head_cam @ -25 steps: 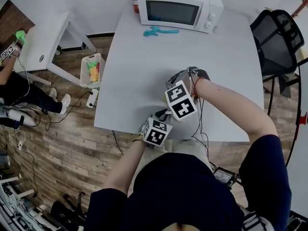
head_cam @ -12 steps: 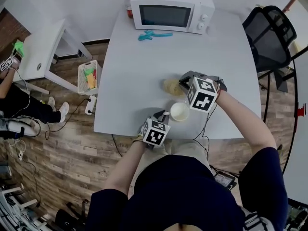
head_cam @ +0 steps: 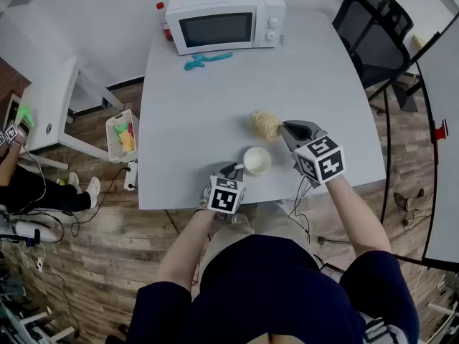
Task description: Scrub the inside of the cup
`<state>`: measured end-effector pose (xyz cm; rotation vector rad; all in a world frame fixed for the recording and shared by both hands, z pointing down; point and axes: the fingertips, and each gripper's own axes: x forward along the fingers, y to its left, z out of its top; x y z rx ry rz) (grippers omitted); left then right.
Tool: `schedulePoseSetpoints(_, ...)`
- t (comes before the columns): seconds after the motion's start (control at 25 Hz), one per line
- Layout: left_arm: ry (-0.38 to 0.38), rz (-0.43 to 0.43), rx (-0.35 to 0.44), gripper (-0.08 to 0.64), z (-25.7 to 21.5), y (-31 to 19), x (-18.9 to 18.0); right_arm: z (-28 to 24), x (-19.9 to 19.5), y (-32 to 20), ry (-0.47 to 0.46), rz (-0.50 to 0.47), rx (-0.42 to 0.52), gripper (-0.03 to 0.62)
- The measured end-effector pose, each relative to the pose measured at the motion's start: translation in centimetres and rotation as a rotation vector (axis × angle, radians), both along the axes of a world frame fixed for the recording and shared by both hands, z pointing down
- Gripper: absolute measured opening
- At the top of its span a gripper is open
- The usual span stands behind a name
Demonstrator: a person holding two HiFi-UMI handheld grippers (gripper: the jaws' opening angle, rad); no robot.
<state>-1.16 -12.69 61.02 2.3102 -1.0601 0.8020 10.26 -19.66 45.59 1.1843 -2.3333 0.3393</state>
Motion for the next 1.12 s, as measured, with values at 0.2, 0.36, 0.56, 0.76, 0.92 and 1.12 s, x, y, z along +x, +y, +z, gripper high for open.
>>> schedulePoseSetpoints(0.2, 0.011, 0.010, 0.007, 0.049, -0.4, 0.3, -0.2, -0.5, 1.9, 2.9, -0.199, 0.214, 0.021, 0.031)
schedulePoseSetpoints(0.36, 0.008, 0.007, 0.022, 0.049, -0.3, 0.5, -0.4, 0.1, 2.1, 6.0, -0.274, 0.299, 0.027, 0.031)
schedulePoseSetpoints(0.56, 0.026, 0.001, 0.029, 0.060, -0.3, 0.6, -0.4, 0.5, 2.0, 8.6, -0.289, 0.331, 0.034, 0.031)
schedulePoseSetpoints(0.76, 0.061, -0.032, 0.028, 0.169, -0.8, 1.3, -1.6, 0.7, 3.0, 10.0, -0.305, 0.367, 0.031, 0.031)
schedulePoseSetpoints(0.92, 0.105, -0.070, 0.043, 0.170, -2.0, 2.9, -3.5, 1.0, 3.2, 10.6, -0.324, 0.374, 0.024, 0.031)
schedulePoseSetpoints(1.12, 0.183, -0.161, 0.096, 0.132, -5.2, 4.8, -6.0, 1.1, 3.1, 11.4, -0.359, 0.384, 0.027, 0.031)
